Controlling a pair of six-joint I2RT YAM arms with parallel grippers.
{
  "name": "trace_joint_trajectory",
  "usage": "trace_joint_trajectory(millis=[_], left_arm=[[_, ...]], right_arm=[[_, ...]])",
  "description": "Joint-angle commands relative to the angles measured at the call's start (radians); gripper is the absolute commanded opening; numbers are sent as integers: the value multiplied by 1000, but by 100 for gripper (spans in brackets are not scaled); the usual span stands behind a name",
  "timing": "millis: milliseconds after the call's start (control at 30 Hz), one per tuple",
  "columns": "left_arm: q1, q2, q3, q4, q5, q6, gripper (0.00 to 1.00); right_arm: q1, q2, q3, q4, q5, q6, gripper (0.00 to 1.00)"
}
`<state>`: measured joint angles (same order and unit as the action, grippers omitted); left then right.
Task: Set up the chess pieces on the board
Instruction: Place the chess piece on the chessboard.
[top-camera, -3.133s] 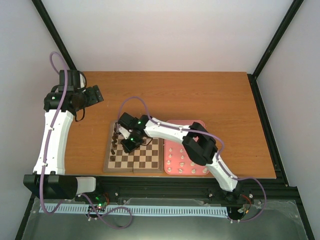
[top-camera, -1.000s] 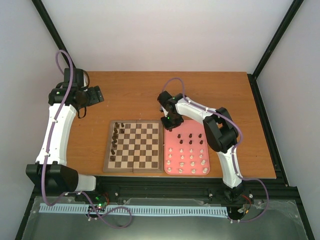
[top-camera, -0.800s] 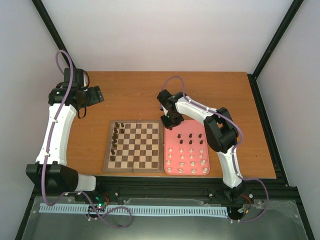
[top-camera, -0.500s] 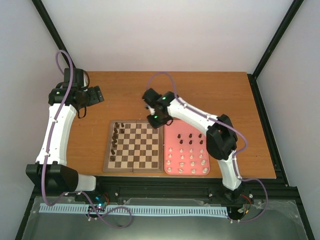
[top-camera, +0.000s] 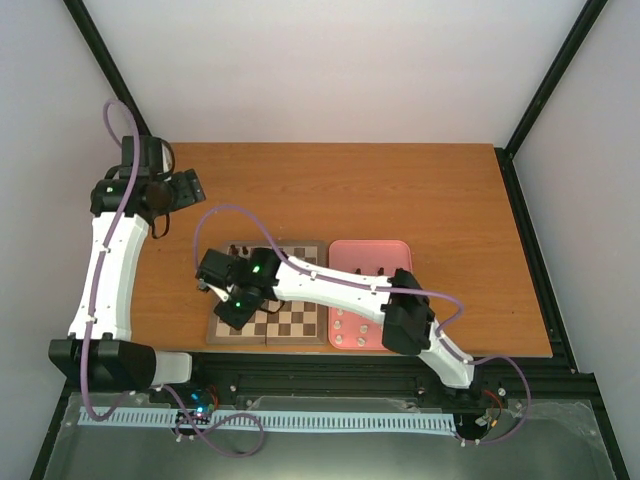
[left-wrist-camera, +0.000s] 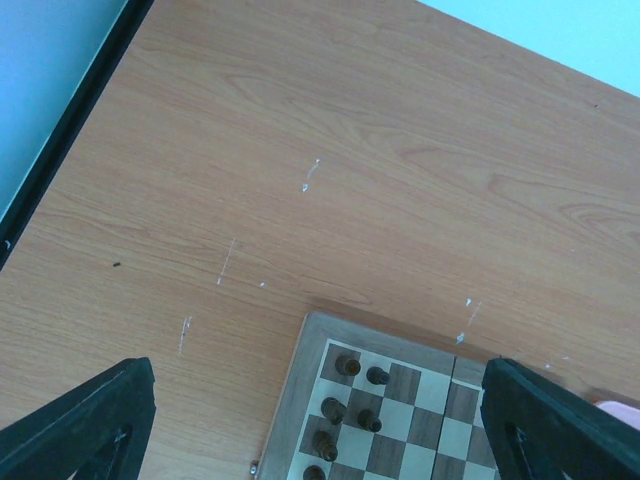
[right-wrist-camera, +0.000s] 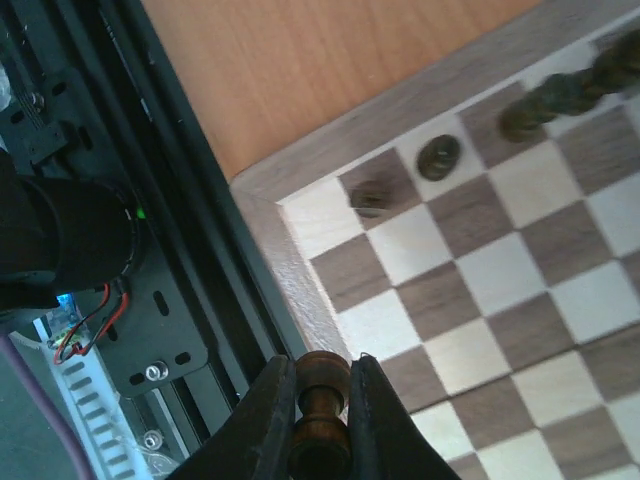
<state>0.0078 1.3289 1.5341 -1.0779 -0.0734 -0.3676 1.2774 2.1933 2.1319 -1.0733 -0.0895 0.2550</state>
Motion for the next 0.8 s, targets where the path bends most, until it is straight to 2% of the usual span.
trace_joint_trajectory(millis=[0, 300, 767], left_arm=[[-6, -46, 44, -13, 13, -11, 100], [-6, -75, 24, -8, 20, -2, 100], [-5, -70, 26, 1, 30, 9, 100]], right_arm=[[24, 77, 85, -12, -35, -16, 3], [51, 217, 231, -37, -12, -21, 3], [52, 312, 277, -14, -67, -22, 3]])
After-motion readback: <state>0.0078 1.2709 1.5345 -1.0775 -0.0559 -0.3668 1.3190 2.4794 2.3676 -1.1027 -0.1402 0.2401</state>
